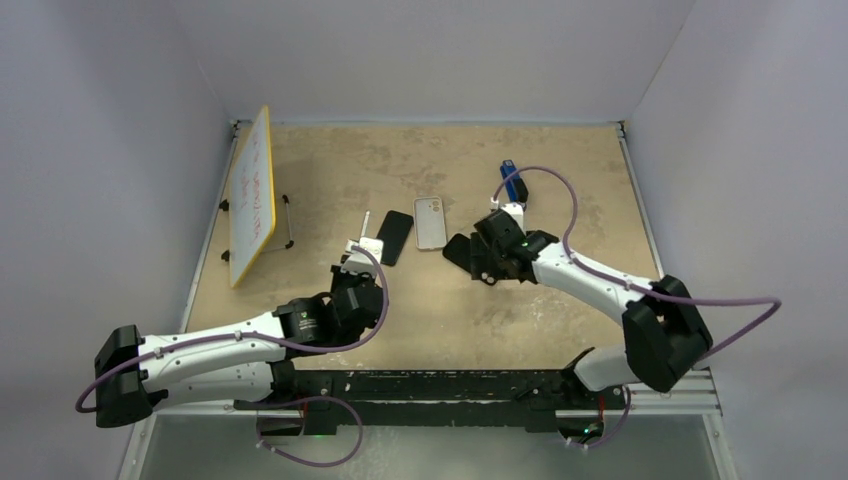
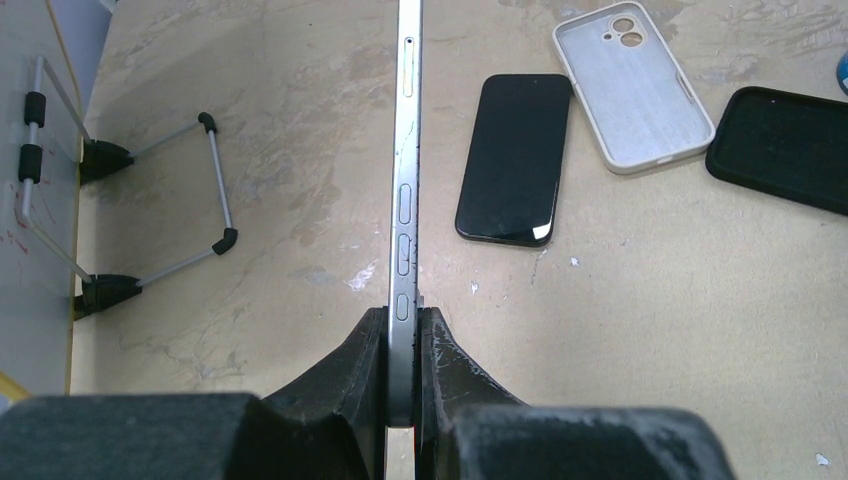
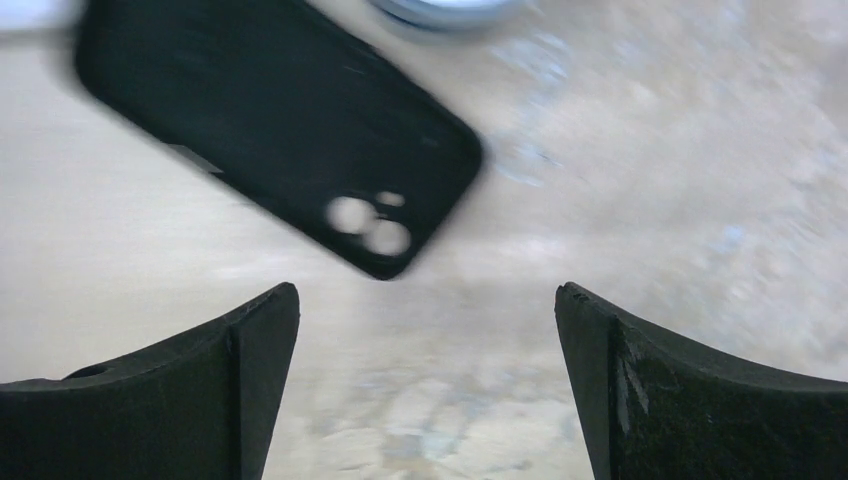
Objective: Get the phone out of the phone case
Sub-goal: Adjust the phone case at the center of the board.
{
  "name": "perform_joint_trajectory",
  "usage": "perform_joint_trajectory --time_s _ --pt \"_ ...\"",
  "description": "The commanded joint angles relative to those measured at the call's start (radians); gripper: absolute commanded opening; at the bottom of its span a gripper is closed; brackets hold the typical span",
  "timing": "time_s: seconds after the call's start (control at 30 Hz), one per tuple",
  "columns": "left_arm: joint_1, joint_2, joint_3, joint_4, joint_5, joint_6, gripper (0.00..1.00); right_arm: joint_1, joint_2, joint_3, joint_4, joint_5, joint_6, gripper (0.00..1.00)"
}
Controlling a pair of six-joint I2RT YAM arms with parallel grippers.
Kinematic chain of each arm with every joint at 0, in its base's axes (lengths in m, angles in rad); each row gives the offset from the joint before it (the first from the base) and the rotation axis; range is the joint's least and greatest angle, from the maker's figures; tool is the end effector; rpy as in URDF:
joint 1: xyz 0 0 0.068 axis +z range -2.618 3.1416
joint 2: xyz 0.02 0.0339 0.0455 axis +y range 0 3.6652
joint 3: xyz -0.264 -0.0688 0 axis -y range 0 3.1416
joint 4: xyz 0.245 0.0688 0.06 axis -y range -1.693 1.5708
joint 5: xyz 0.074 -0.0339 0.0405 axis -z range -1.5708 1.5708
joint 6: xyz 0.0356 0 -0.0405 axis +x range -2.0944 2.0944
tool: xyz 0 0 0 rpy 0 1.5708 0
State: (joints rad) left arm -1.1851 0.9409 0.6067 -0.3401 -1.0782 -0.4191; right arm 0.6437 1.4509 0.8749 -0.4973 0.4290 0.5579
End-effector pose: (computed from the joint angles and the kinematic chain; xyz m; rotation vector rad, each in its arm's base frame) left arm 0.0993 -0.1611 0.2464 0.1923 1.8626 0.1263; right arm 0.2307 0.1546 0.1990 0.0309 2.4988 -0.0901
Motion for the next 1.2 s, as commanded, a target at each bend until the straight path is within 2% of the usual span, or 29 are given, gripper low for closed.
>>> perform_joint_trajectory --time_s 0.0,0.13,0.37,0.63,1.17 --pt "0.004 -0.027 -0.002 0.060 -0.032 -0.008 0.00 0.010 -0.084 -0.001 0.249 -0.249 -0.033 0.99" --pt "0.004 -0.030 -0.004 0.061 -0.032 -0.006 0.00 0.010 -0.049 0.019 0.425 -0.400 -0.017 0.99" --pt "0.004 -0.066 -0.016 0.061 -0.030 -0.012 0.00 0.010 0.146 0.142 0.548 -0.509 0.026 0.99" --pt "0.004 -0.068 -0.019 0.062 -0.025 -0.010 0.00 0.017 0.302 0.223 0.560 -0.562 0.040 0.99" --pt "0.004 -0.074 -0.025 0.073 -0.017 -0.004 0.00 0.024 0.313 0.188 0.513 -0.509 0.019 0.99"
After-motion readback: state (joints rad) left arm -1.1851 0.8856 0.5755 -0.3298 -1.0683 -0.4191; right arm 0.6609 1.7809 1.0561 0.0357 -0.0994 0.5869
